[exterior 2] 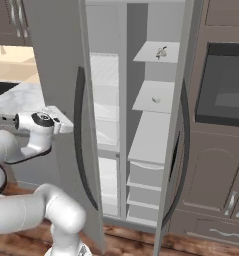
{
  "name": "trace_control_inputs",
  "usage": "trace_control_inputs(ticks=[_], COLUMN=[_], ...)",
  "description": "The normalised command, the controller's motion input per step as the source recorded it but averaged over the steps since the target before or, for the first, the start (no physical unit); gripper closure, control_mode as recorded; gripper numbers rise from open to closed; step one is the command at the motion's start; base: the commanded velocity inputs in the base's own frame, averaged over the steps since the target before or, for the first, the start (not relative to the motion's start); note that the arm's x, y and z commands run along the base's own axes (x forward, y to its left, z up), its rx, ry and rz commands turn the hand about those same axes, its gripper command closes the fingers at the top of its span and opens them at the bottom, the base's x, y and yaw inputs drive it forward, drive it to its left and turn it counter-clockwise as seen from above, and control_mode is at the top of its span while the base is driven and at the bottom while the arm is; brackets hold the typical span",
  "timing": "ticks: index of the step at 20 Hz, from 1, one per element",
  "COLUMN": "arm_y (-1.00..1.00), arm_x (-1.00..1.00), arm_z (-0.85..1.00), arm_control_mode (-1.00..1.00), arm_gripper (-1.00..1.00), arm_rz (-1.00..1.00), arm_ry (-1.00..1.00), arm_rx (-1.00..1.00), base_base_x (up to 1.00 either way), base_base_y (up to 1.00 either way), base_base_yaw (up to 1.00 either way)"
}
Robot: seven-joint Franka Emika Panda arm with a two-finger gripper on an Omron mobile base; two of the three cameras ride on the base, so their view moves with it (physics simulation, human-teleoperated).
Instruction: There's a fish in the fridge that needs to be moved to the freezer for freezing. Pick up the fish from the fridge, place it on any shelf in the freezer, and close the fridge and freezer doors when done.
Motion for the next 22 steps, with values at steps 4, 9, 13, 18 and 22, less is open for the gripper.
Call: trace_control_inputs(ticks=[4, 9, 13, 18, 22], arm_y=[-0.38, -0.37, -0.29, -0.23, -0.18], arm_x=[0.43, 0.52, 0.41, 0.52, 0.62], arm_z=[0.0, 0.0, 0.0, 0.0, 0.0], arm_control_mode=[-1.0, -1.0, -1.0, -1.0, -1.0], arm_gripper=[-1.0, -1.0, -1.0, -1.0, -1.0], arm_rz=[0.0, 0.0, 0.0, 0.0, 0.0], arm_ry=[0.0, 0.0, 0.0, 0.0, 0.0], arm_rx=[0.03, 0.04, 0.03, 0.02, 0.01], base_base_x=[0.0, 0.0, 0.0, 0.0, 0.0], base_base_y=[0.0, 0.0, 0.0, 0.0, 0.0], base_base_yaw=[0.0, 0.0, 0.0, 0.0, 0.0])
